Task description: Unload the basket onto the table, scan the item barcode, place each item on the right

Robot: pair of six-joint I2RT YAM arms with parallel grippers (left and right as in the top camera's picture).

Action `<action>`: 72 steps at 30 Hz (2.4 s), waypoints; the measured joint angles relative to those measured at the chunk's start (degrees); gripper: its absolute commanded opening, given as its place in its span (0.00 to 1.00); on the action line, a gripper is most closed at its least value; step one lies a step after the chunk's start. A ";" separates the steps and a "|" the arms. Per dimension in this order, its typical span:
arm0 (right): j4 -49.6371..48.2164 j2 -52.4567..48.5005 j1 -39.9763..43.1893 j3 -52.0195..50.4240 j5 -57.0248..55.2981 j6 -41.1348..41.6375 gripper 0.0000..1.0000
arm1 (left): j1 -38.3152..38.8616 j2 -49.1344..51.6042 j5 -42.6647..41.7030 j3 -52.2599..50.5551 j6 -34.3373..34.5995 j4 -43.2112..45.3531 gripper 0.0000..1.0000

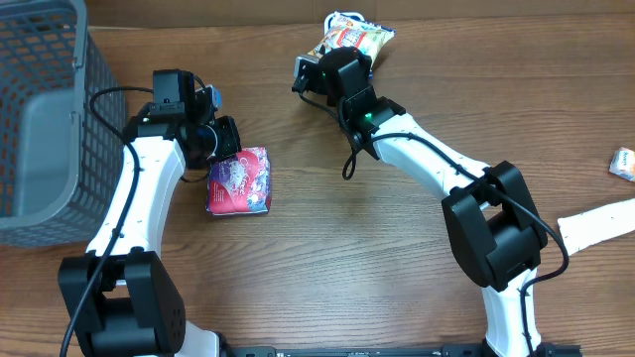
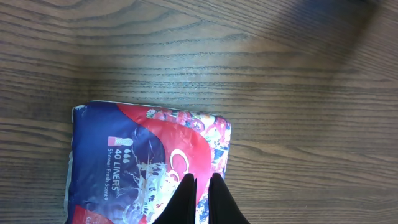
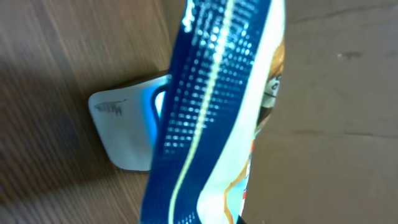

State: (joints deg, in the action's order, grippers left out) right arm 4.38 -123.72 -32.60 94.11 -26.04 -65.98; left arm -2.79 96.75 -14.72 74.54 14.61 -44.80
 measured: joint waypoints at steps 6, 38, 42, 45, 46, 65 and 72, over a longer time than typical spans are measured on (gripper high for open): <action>2.14 -0.98 -0.52 0.00 -0.02 0.17 0.04 | 0.00 0.00 0.00 0.00 -0.24 0.00 0.04; 48.96 20.28 48.09 -2.08 21.86 67.04 0.04 | 6.78 0.00 0.00 0.00 -0.02 -3.45 0.04; 48.46 16.59 60.28 -3.76 34.86 70.01 0.04 | 8.76 0.00 -0.02 0.00 0.22 -4.55 0.04; 47.91 14.12 67.34 -4.50 40.44 71.10 0.19 | 9.57 0.00 -0.02 0.00 0.39 -4.98 0.04; 47.63 13.16 69.16 -4.50 41.70 71.28 0.35 | 9.86 0.00 -0.02 0.00 0.44 -4.98 0.04; 49.55 25.14 85.99 1.09 60.46 73.16 1.00 | 9.51 0.00 -4.68 9.14 -0.42 -12.20 0.04; 54.03 41.62 61.92 4.57 58.18 73.46 1.00 | 6.56 -2.73 1.73 28.26 -4.31 -22.05 0.95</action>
State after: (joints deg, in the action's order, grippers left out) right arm 58.41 -82.11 29.32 98.67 32.14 7.49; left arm 3.77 94.02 -12.99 102.80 10.31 -66.85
